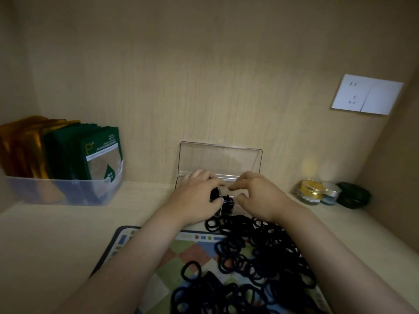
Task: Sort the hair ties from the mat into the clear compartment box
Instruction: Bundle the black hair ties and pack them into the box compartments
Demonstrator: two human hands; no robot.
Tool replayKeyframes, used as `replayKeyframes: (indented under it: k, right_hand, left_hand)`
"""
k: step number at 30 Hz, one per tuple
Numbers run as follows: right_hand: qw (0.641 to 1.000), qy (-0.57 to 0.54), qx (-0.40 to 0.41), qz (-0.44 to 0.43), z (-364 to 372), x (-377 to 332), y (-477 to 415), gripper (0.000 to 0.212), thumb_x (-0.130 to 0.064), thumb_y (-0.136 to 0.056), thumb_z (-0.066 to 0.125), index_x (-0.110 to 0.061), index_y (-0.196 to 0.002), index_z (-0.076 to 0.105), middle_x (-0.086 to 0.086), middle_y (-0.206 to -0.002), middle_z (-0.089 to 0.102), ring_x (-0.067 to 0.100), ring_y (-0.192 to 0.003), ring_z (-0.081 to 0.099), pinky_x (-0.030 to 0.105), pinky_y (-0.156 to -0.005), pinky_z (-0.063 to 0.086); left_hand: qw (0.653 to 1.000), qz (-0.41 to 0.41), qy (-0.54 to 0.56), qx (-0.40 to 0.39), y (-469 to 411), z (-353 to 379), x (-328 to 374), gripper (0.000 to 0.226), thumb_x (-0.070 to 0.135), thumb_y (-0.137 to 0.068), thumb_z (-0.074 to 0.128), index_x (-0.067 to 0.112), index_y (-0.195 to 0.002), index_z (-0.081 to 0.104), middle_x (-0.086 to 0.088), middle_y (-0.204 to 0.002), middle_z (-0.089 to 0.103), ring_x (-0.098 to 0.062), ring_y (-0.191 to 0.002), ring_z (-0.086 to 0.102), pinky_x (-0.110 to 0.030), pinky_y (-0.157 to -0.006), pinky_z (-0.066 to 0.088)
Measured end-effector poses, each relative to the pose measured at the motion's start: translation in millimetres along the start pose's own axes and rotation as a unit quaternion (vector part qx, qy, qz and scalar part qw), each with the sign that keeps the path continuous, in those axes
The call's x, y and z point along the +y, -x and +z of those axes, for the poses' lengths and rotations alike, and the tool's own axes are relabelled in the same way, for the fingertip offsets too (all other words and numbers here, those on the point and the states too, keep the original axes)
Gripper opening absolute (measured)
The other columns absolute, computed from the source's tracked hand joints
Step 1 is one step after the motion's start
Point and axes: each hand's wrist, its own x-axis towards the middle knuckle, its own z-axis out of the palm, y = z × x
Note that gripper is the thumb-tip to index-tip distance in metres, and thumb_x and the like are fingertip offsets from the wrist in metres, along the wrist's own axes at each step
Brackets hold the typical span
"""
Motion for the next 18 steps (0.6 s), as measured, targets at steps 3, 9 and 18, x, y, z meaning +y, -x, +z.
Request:
replayKeyframes:
  k: [3, 9, 18]
  right_hand:
    - [0.996, -0.085, 0.013, -0.001, -4.0, -6.3, 15.5, 0.031, -0.018, -0.09, 0.055, -0.03, -0.113, 0.073, -0.009, -0.112, 0.067, 0.003, -0.087, 0.062, 0.026, -0.088, 0.051]
    - [0.99, -0.134, -0.016, -0.032, 9.8, -18.5, 39.3, 0.021, -0.018, -0.087, 0.064, -0.032, -0.095, 0.078, -0.019, -0.08, 0.068, -0.01, -0.062, 0.055, 0.014, -0.067, 0.044]
    - [0.978, -0.111, -0.135, -0.11, 18.6, -40.5, 57.0, 0.024, -0.018, -0.09, 0.064, -0.034, -0.103, 0.076, -0.018, -0.098, 0.07, -0.006, -0.082, 0.06, 0.016, -0.079, 0.05]
  left_hand:
    - [0.999, -0.001, 0.037, 0.012, 6.3, -9.9, 10.3, 0.026, 0.038, -0.091, 0.056, 0.038, -0.117, 0.06, 0.017, -0.114, 0.053, -0.005, -0.114, 0.042, -0.024, -0.095, 0.033]
    - [0.992, -0.031, 0.064, -0.102, 36.1, -21.2, 25.9, 0.005, 0.029, -0.09, 0.06, 0.031, -0.092, 0.064, 0.013, -0.087, 0.059, 0.0, -0.073, 0.053, -0.03, -0.069, 0.051]
    - [0.941, -0.103, 0.135, -0.292, 82.5, -39.5, 11.2, 0.021, 0.028, -0.085, 0.075, 0.032, -0.104, 0.077, 0.01, -0.09, 0.071, 0.003, -0.073, 0.061, -0.016, -0.074, 0.049]
